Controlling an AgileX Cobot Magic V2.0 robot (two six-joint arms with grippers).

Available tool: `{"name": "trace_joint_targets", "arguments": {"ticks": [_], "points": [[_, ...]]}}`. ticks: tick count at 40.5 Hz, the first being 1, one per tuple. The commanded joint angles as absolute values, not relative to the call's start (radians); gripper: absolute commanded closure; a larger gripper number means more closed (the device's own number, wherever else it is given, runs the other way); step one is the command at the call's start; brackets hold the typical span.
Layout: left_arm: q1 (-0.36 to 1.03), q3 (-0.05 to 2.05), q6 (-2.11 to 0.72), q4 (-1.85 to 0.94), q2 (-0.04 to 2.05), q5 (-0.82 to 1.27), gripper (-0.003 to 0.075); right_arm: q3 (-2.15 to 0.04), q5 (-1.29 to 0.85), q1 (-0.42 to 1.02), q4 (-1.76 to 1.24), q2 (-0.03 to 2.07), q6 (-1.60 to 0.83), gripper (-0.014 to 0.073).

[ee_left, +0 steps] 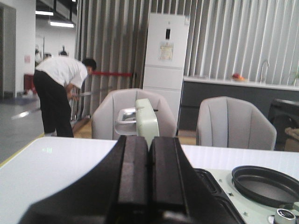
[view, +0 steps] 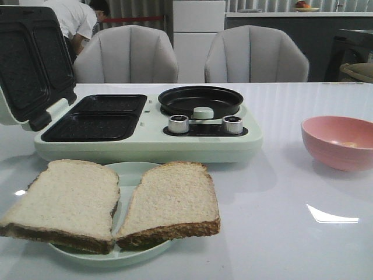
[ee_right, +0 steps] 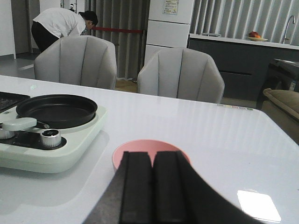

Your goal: Make breakfast with bread and shrimp

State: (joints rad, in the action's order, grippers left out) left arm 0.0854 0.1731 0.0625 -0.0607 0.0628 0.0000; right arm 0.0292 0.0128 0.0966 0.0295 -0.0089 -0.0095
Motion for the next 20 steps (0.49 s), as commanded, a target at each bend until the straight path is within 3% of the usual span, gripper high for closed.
{"name": "trace_joint_targets", "arguments": {"ticks": [1, 20], "points": [[0.083, 0.286, 0.065, -0.066, 0.145, 0.0, 0.0688, 0.026, 0.108, 0.092, 0.042, -0.029, -0.011, 0.0627], [0.083, 0.33, 0.065, -0.071, 0.293, -0.047, 0.0688, 0.026, 0.108, 0.092, 0.042, -0.029, -0.011, 0.0627]]}}
